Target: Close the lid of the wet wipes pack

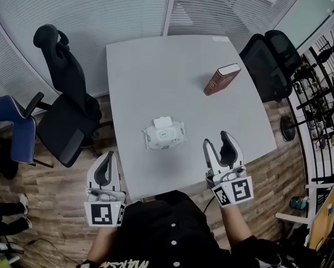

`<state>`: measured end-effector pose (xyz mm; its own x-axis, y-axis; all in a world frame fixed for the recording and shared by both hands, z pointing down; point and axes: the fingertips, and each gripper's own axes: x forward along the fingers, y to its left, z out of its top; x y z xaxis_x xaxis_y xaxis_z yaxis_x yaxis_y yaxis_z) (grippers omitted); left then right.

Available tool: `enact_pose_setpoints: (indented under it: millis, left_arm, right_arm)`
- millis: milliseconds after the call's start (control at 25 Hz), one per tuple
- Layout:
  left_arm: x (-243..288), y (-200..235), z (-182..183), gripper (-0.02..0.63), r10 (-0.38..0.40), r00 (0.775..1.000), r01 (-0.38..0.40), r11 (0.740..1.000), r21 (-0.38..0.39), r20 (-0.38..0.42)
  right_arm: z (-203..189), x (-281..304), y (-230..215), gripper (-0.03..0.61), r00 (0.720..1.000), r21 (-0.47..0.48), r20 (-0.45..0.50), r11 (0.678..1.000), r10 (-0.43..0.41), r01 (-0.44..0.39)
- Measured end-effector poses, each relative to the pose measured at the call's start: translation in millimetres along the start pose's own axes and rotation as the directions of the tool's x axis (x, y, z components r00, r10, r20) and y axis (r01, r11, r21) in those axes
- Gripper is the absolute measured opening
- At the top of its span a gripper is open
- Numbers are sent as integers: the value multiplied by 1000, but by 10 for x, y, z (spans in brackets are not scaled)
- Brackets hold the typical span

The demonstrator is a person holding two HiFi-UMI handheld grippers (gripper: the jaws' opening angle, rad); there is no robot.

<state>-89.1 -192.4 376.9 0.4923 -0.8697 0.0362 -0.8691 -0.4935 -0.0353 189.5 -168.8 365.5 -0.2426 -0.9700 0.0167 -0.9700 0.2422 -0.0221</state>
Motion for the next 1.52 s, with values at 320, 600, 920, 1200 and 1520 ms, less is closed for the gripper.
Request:
enact_pose_setpoints:
  millis: [320,600,920,1200,1520]
  left_arm:
    - [7,25,-33,12,71,996,-70,997,21,-44]
    - [-37,-12,-105,12,116,988,-113,993,33,-105]
    - [-85,-29,-75,12,182,973,-175,983,62,-145]
    - [-25,-106,-176,12,204,959,-195,979,64,-196]
    - [42,-231,-217,12,202,954,-192,979,66,-221]
  right_arm:
    - [-199,317,-35,229,994,60,-30,993,101,-99]
    - [-480,550,-60,229,977,126,-85,975,196,-185]
    - [-1095,941,-217,241,932,259,-197,933,304,-250]
    - [-1853,1319,-335,245,828,356,-362,884,428,-302]
    - [-2645,1595,-219,249,644,463,-517,817,564,-344]
